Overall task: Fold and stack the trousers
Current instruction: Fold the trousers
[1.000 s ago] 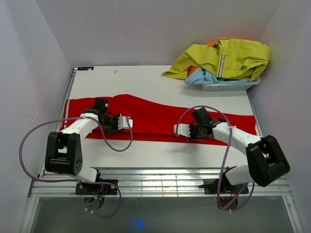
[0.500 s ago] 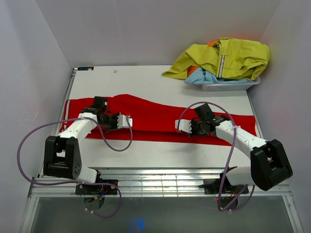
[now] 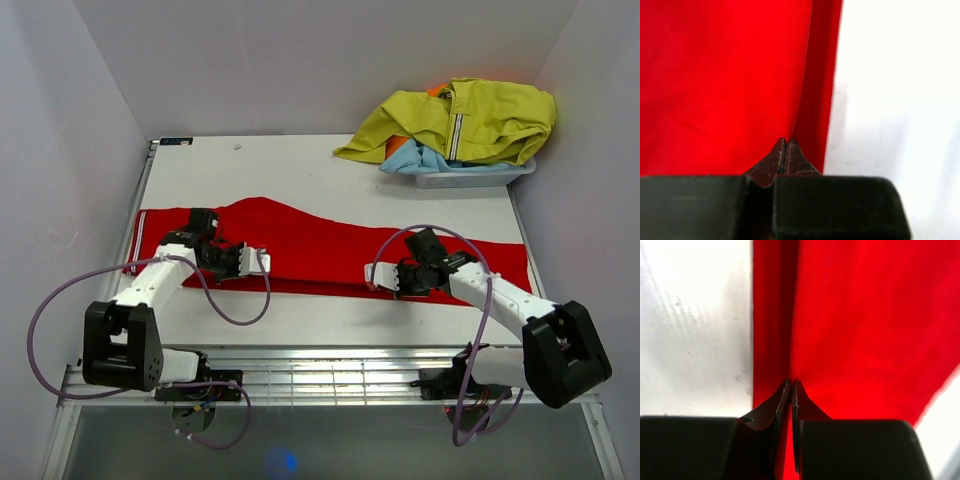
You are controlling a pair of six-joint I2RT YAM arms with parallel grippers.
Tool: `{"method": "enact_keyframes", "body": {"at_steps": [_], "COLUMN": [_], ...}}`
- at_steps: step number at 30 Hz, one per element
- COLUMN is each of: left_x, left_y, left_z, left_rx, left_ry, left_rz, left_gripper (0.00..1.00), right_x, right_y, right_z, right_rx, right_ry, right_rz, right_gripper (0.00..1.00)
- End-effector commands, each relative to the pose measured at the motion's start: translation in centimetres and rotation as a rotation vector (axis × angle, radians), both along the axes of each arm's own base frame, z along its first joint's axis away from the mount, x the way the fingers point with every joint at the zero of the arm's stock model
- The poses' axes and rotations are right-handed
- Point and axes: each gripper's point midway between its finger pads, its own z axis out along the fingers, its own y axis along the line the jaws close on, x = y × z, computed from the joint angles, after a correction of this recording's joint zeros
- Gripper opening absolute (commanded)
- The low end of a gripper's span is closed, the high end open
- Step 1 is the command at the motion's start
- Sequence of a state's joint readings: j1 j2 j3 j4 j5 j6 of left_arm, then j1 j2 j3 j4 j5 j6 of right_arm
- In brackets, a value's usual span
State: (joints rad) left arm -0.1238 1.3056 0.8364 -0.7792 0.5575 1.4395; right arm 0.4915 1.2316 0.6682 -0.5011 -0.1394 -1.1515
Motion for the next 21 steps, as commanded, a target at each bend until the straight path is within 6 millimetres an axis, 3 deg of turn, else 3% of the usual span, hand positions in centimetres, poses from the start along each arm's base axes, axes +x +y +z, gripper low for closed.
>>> {"method": "enact_keyframes", "body": {"at_steps": [1, 6, 11, 13, 14, 15, 16, 17, 19, 21], "left_x": [-1.5, -2.5, -3.3, -3.3, -3.3, -3.2, -3.1, -3.0, -2.6, -2.1], "left_y": [0.4, 1.0, 1.7, 1.9, 1.9, 1.9, 1.9, 1.9, 1.7, 1.6], "left_z": [-3.6, -7.0, -8.8, -8.9, -8.8, -8.6, -8.5, -8.2, -7.3, -6.5], "left_rx": [0.015, 0.044, 0.090, 0.095, 0.095, 0.095, 0.096, 0.093, 0.084, 0.071], "left_ry": [0.099, 0.196, 0.213, 0.220, 0.219, 0.216, 0.211, 0.202, 0.169, 0.140], "left_rz": [0.021, 0.053, 0.049, 0.061, 0.066, 0.070, 0.070, 0.068, 0.068, 0.072], "left_gripper": [0.00, 0.00, 0.00, 0.02, 0.16, 0.22, 0.29, 0.39, 0.44, 0.50], "right_x": [-1.0, -0.2, -0.2, -0.7, -0.2, 0.0, 0.3, 1.2, 1.8, 2.8], "right_y": [-1.1, -0.7, -0.5, -0.9, -0.8, -0.9, -0.9, -1.5, -2.4, -4.7], "right_z": [-2.8, -3.9, -3.0, -2.6, -1.6, -0.8, 0.0, 1.6, 3.7, 5.8], "right_rx": [-0.052, -0.055, -0.048, -0.061, -0.039, -0.023, 0.007, 0.039, 0.097, 0.165], "right_ry": [0.057, 0.081, 0.078, 0.110, 0.096, 0.086, 0.078, 0.065, 0.069, 0.101], "right_rz": [-0.019, -0.039, -0.035, -0.056, -0.088, -0.106, -0.128, -0.184, -0.268, -0.429], "right_gripper": [0.08, 0.08, 0.08, 0.17, 0.25, 0.39, 0.43, 0.45, 0.45, 0.42]}}
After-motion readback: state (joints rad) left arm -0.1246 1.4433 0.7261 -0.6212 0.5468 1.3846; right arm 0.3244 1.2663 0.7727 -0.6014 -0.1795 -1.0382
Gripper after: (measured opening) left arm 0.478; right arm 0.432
